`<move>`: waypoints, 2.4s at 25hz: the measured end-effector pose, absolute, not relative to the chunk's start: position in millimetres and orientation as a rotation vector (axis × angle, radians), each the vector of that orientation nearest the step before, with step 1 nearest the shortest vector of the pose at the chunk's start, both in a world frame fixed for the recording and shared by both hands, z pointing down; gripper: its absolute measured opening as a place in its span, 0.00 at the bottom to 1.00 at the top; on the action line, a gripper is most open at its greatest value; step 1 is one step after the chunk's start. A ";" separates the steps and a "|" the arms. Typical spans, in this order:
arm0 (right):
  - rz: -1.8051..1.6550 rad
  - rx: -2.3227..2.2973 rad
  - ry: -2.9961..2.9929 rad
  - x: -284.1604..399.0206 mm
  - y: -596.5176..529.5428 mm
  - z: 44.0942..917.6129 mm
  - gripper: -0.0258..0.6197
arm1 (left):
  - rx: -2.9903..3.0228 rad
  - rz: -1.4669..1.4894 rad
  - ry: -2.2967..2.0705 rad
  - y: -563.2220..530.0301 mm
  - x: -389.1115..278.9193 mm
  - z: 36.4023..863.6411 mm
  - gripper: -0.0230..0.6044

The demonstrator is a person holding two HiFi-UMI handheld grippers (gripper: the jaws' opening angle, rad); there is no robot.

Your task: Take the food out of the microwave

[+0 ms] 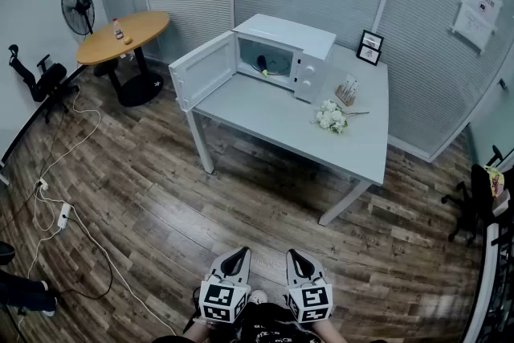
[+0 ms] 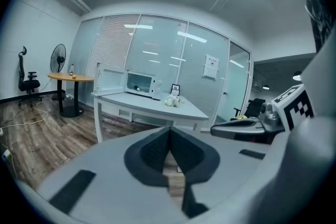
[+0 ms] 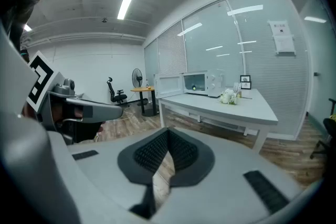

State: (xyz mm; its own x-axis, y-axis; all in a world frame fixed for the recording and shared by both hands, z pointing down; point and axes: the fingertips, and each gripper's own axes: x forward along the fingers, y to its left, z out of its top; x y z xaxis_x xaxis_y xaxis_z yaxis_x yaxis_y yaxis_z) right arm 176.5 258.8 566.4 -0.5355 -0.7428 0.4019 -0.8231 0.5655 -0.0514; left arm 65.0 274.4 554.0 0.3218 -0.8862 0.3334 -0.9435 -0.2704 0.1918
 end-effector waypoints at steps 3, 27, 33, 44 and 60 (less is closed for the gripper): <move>0.337 1.308 -2.458 184.8 255.1 567.2 0.04 | 2.250 0.223 -1.645 273.1 67.3 551.3 0.05; 0.291 1.626 -2.382 130.8 127.9 536.7 0.05 | 2.403 0.187 -1.633 135.1 -41.3 523.6 0.05; 0.290 1.678 -2.365 102.9 100.0 529.0 0.05 | 2.446 0.221 -1.587 105.3 -70.8 520.6 0.05; 0.302 1.619 -2.344 78.4 92.5 537.9 0.05 | 2.421 0.227 -1.548 95.2 -97.1 529.9 0.05; 0.290 1.478 -2.370 76.9 0.4 546.6 0.05 | 2.339 0.212 -1.651 17.1 -110.2 529.9 0.05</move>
